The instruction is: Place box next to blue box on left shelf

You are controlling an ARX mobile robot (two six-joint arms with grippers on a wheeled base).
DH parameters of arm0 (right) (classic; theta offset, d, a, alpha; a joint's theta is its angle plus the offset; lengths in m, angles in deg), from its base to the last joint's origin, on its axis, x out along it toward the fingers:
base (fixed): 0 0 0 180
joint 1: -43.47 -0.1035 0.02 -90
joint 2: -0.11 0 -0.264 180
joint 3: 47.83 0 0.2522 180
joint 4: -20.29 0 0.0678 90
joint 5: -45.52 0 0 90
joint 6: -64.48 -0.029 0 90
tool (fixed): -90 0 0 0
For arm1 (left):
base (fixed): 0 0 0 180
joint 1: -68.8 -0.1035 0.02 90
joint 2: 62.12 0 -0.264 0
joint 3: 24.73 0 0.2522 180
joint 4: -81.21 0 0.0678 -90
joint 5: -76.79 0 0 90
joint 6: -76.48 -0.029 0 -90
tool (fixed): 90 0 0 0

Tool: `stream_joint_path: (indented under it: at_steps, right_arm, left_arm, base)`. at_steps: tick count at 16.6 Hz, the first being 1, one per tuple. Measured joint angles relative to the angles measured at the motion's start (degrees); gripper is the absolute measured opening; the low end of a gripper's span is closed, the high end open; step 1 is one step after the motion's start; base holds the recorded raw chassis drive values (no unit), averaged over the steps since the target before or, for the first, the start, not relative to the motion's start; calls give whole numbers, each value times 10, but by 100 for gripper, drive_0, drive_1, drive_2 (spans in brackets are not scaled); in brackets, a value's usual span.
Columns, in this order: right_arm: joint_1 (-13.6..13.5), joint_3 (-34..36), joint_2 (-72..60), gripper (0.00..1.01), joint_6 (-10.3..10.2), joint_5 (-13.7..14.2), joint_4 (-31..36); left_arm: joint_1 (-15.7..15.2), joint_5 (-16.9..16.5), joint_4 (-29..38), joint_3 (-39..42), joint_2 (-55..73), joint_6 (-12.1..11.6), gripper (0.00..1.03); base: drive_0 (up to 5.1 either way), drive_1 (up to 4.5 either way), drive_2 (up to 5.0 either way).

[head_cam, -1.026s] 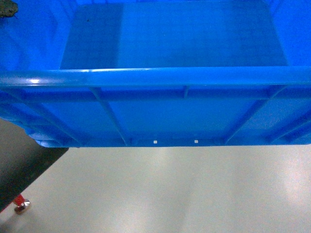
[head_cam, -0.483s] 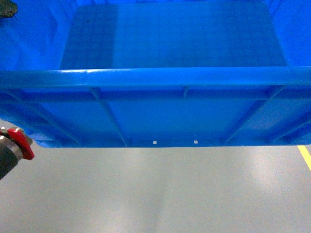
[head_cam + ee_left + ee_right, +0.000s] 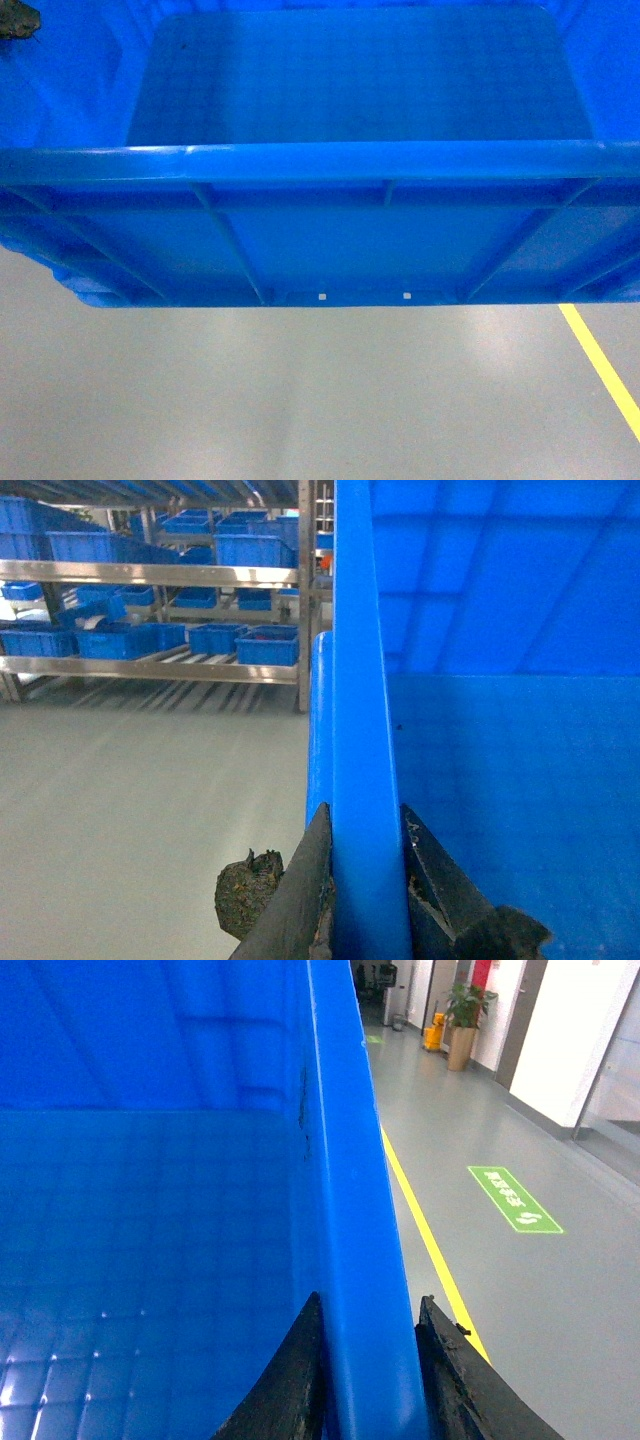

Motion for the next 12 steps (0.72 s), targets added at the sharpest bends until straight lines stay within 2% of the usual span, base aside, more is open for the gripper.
stream_joint_path:
  at_steps: [12]
  right_arm:
    - [2, 0, -1, 20, 0, -2, 1]
  left_arm:
    - [0, 0, 1, 0, -1, 1, 11]
  base:
    - [-16, 407, -438]
